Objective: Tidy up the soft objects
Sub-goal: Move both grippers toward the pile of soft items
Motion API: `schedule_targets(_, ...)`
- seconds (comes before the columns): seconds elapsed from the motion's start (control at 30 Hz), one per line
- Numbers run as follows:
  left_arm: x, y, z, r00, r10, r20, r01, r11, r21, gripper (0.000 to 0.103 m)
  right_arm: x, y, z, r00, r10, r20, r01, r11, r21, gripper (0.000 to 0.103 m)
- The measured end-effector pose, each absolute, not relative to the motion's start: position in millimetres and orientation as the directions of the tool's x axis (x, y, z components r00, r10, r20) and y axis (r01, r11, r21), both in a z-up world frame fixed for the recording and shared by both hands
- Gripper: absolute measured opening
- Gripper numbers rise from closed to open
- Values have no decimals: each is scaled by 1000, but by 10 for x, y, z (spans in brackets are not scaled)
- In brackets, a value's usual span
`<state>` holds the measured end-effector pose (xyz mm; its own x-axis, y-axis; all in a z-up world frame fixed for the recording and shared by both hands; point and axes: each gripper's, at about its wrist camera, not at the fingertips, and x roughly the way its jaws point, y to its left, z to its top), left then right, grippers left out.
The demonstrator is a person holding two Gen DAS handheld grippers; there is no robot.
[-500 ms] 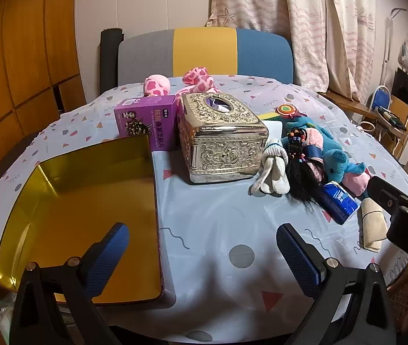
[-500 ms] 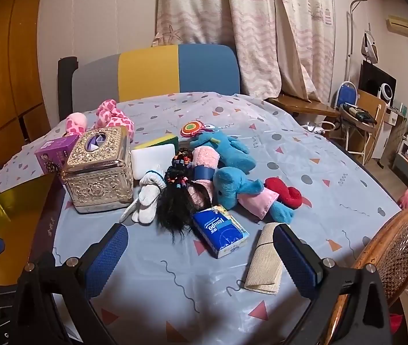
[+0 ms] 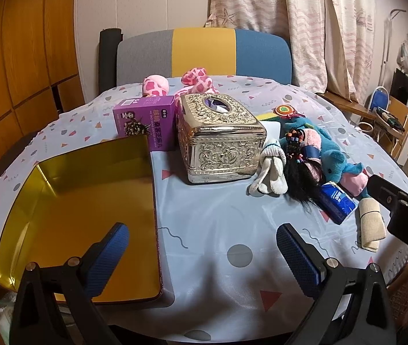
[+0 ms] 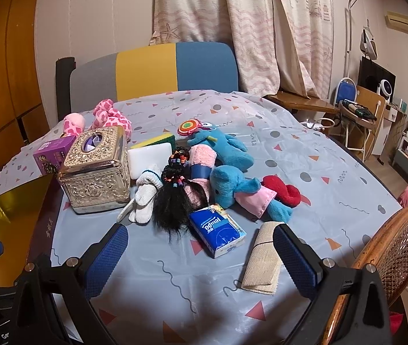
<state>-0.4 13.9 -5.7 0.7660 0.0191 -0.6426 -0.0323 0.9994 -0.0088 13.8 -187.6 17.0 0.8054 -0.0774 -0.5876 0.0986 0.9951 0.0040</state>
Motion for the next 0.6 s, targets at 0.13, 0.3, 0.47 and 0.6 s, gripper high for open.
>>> schedule_targets(0.13,-1,132,-54,764,17,-645,-29,1000,-8,103,153,-1919,183,804,-82,-589,108,994,9,103)
schedule_targets(0.3,6,141,-59,761,15,-648,-29,1000,-11,103,159,-1947,174,803,-83,-590,113,994,13,103)
schedule_targets(0.47,8,134,-66,759,10,-651,-24,1000,-13,103,174,-1991,183,803,-88,-590,120,993,16,103)
schedule_targets(0.6,22,129,-76,755,8,-655,-23,1000,-14,103,197,-2051,189,801,-96,-590,132,991,18,103)
